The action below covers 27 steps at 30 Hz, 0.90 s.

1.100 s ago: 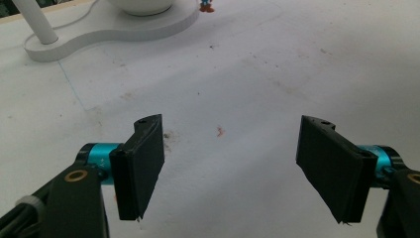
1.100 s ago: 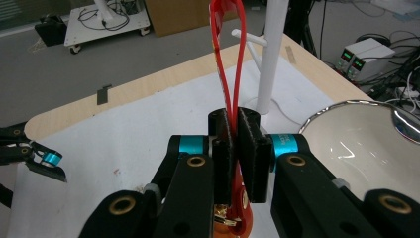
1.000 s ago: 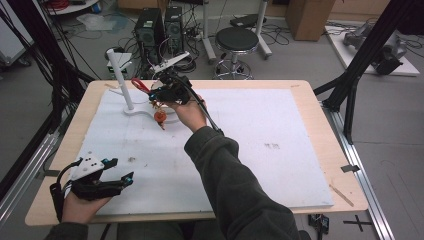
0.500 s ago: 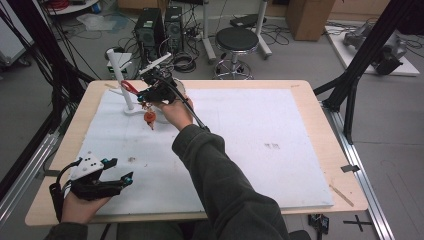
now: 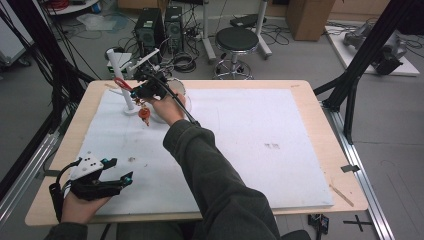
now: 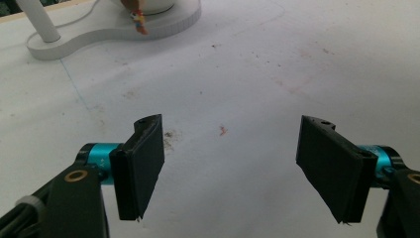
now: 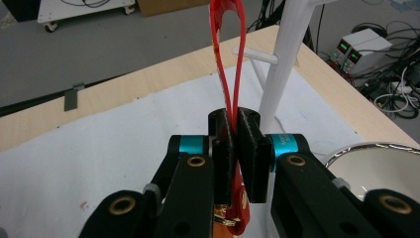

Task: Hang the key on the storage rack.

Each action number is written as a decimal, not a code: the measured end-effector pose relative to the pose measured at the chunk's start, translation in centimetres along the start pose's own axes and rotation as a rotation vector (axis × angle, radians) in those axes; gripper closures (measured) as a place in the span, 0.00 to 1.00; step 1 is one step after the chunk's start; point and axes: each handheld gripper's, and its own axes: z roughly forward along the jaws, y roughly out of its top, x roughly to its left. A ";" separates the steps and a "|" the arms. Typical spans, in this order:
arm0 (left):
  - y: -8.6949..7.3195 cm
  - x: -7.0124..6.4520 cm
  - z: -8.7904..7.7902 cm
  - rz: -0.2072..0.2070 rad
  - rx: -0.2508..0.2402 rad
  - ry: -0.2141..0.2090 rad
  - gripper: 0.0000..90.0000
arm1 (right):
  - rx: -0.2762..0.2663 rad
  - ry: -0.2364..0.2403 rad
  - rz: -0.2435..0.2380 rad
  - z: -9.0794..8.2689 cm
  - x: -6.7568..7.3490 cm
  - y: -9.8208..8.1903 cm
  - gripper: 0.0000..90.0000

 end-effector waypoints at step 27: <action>0.0 0.1 0.1 -0.001 0.000 0.002 0.30 | 0.123 -0.072 0.000 4.3 0.0 0.7 0.94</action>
